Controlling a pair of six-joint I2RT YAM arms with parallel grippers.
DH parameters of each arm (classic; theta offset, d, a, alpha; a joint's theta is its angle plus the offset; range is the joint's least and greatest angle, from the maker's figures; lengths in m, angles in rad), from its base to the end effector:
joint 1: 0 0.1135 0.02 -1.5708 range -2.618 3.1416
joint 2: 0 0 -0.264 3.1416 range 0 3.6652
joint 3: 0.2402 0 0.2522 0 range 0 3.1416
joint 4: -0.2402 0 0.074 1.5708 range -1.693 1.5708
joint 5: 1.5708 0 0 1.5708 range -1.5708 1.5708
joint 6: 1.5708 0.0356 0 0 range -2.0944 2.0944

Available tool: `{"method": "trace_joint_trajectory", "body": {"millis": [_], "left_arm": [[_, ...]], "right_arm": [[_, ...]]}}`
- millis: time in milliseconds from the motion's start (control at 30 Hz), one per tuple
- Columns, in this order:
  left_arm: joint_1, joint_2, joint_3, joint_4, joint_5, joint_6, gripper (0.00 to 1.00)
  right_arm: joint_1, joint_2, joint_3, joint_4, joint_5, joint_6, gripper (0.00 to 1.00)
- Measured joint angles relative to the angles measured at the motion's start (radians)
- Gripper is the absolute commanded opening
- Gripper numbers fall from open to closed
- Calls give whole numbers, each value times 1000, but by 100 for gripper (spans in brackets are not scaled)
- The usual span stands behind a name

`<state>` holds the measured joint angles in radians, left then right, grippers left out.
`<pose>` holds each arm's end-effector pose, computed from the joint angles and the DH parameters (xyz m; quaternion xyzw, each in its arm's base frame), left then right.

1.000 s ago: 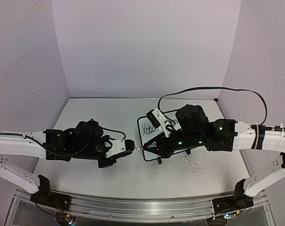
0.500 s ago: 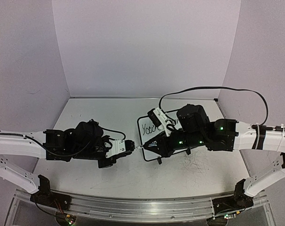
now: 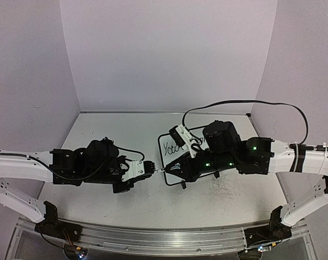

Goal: Write a sentence on the whiteboard
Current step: Insert the whiteboard marker without the cap into the center of the board.

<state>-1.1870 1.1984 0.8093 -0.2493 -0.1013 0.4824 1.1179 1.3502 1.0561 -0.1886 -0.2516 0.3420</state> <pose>0.1011 -0.2409 0.2568 0.6459 0.6158 -0.1125 0.4370 0.1277 0.2828 0.3072 -0.3812 0.7612 0.4224 0.3111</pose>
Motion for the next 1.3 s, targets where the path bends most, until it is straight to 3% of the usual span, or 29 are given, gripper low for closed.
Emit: {"method": "trace_joint_trajectory", "body": {"millis": [1300], "left_arm": [[-18,-35,-8,3,0,1,0]], "right_arm": [[8,92,15,66,-47,7,0]]}}
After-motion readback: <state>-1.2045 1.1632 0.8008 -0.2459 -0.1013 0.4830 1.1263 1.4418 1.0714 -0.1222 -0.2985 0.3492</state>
